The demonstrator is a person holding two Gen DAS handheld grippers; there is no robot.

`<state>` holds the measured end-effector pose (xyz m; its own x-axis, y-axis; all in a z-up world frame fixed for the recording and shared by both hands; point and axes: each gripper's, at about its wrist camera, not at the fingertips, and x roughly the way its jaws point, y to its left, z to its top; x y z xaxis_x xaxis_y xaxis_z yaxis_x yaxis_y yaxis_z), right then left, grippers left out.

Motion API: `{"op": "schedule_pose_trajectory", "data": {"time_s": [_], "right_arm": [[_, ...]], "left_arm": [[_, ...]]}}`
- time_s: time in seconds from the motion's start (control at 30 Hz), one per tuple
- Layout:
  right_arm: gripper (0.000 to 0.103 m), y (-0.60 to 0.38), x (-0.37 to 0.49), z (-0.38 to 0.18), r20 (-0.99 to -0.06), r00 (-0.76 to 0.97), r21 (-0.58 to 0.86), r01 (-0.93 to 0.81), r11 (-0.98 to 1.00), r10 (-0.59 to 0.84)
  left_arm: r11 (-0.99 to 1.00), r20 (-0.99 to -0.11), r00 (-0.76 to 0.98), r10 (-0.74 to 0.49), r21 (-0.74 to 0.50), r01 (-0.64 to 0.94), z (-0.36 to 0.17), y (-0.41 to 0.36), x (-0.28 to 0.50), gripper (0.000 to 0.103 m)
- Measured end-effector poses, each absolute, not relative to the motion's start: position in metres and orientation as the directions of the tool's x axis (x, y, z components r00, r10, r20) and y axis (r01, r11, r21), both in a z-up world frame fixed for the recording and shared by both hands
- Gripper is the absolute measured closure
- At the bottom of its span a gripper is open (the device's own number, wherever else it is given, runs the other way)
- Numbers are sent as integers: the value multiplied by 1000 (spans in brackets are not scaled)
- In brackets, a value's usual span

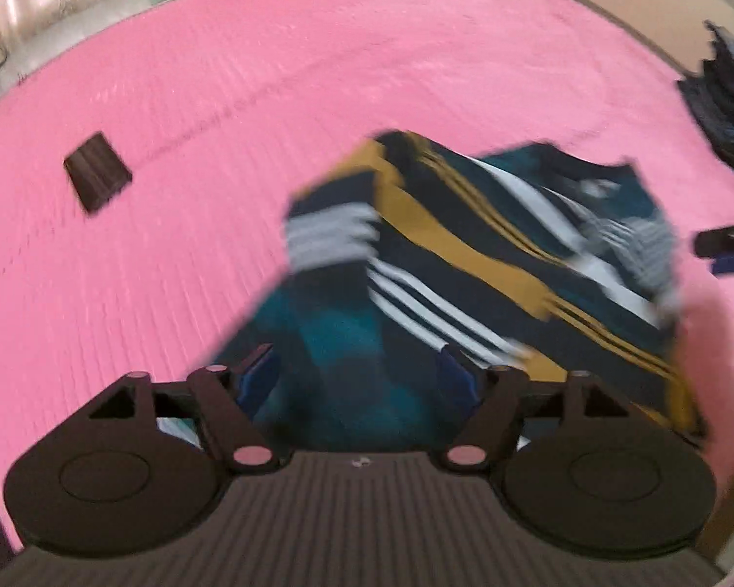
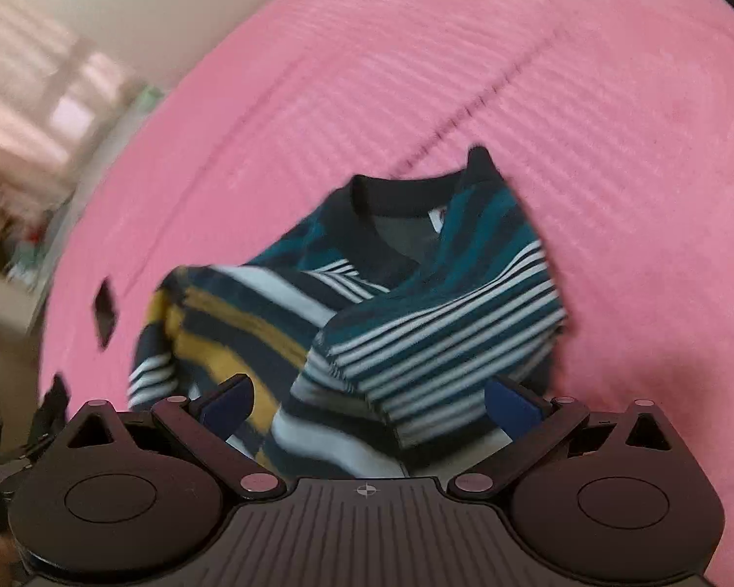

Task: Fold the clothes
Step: 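Lift the striped sweater high with both grippers and shake it out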

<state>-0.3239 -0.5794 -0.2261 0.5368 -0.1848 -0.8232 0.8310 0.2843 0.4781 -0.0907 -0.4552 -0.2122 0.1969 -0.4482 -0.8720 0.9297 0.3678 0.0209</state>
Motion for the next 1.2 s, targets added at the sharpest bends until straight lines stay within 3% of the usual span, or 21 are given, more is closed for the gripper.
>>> {"op": "schedule_pose_trajectory", "data": {"time_s": [0.13, 0.17, 0.2, 0.23, 0.27, 0.3, 0.37, 0.63, 0.9, 1.2], "right_arm": [[1, -587, -293, -263, -869, 455, 409, 882, 235, -195], [1, -586, -291, -267, -870, 453, 403, 880, 250, -196], [15, -585, -297, -265, -874, 443, 385, 882, 272, -201], [30, -584, -302, -263, -878, 432, 367, 883, 292, -206], [63, -583, -308, -261, -881, 425, 352, 883, 311, -209], [82, -584, -323, -256, -873, 448, 381, 873, 304, -193], [96, -586, -355, -246, -854, 493, 436, 852, 291, -164], [97, -579, -473, -99, -795, 518, 402, 840, 365, -315], [100, -584, -484, 55, -662, 619, 282, 728, 625, -422], [100, -522, -528, 148, -517, 692, 276, 692, 668, -503]], "left_arm": [[326, -889, 183, -419, 41, 945, -252, -505, -55, 34], [312, -897, 182, -403, 52, 949, -263, -514, -51, 39], [292, -906, 171, -388, 55, 955, -270, -521, -51, 49], [271, -916, 148, -373, 45, 961, -277, -527, -49, 78], [260, -925, 123, -360, 28, 965, -281, -530, -49, 88], [257, -926, 111, -360, 16, 966, -280, -529, -49, 89], [247, -911, 104, -400, 2, 969, -262, -518, -52, 92], [300, -794, 169, -585, -17, 954, -93, -410, -55, 92], [498, -702, 347, -623, -13, 867, 43, -304, -41, 92], [565, -611, 469, -638, 41, 824, 126, -249, -62, 92]]}}
